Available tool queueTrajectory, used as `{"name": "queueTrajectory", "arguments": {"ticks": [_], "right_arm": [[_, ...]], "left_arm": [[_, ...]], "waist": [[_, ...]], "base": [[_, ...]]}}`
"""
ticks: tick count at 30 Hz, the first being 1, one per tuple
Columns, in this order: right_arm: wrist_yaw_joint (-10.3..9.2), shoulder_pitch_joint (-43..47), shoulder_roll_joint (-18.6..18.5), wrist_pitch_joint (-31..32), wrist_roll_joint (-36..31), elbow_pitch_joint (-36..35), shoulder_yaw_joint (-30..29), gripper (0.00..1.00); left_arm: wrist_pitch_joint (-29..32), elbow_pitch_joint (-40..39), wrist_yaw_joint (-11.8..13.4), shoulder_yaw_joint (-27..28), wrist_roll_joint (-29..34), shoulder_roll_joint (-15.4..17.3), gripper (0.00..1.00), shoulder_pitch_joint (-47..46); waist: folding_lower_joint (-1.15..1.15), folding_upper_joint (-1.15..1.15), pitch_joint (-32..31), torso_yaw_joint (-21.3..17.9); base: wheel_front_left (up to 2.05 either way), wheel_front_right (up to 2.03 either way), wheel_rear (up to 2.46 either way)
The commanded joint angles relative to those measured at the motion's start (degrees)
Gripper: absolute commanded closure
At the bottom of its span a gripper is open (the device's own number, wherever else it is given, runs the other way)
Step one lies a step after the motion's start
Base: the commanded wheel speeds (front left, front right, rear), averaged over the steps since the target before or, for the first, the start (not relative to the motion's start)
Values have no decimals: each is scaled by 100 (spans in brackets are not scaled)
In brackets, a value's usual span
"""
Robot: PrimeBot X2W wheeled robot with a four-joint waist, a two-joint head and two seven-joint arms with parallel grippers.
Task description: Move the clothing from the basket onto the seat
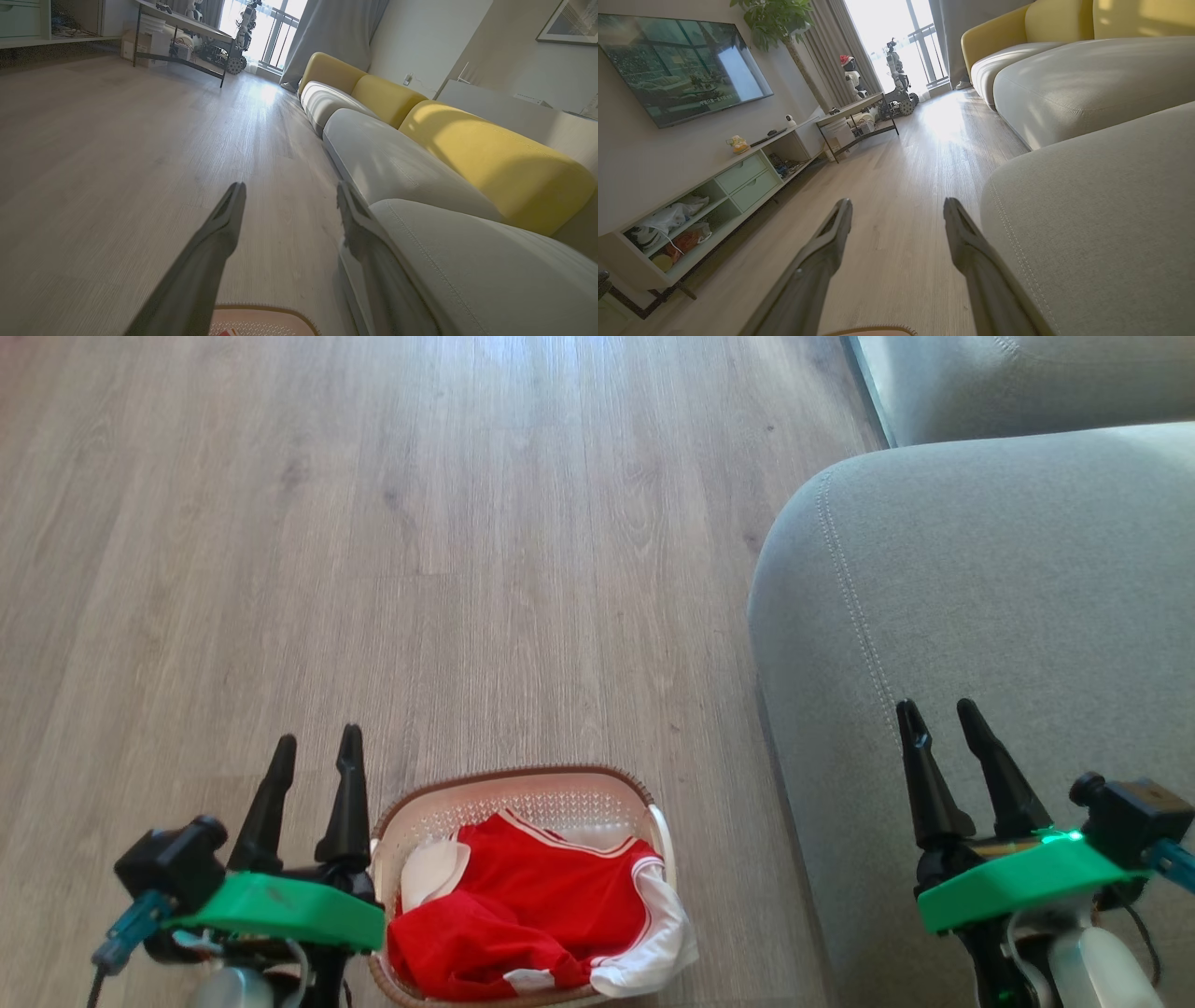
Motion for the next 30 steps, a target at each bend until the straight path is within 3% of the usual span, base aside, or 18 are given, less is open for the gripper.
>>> {"name": "queueTrajectory", "arguments": {"ticks": [1, 30], "right_arm": [[0, -237, -102, -117, -239, -272, 129, 0], [0, -210, -177, -583, -2062, -617, 356, 0]], "left_arm": [[-92, -275, 33, 72, 262, 89, 0, -295], [-554, -622, 100, -86, 2156, 102, 0, -331]], "waist": [[0, 0, -4, -3], [0, 0, 7, -24]], "base": [[0, 0, 0], [0, 0, 0]]}}
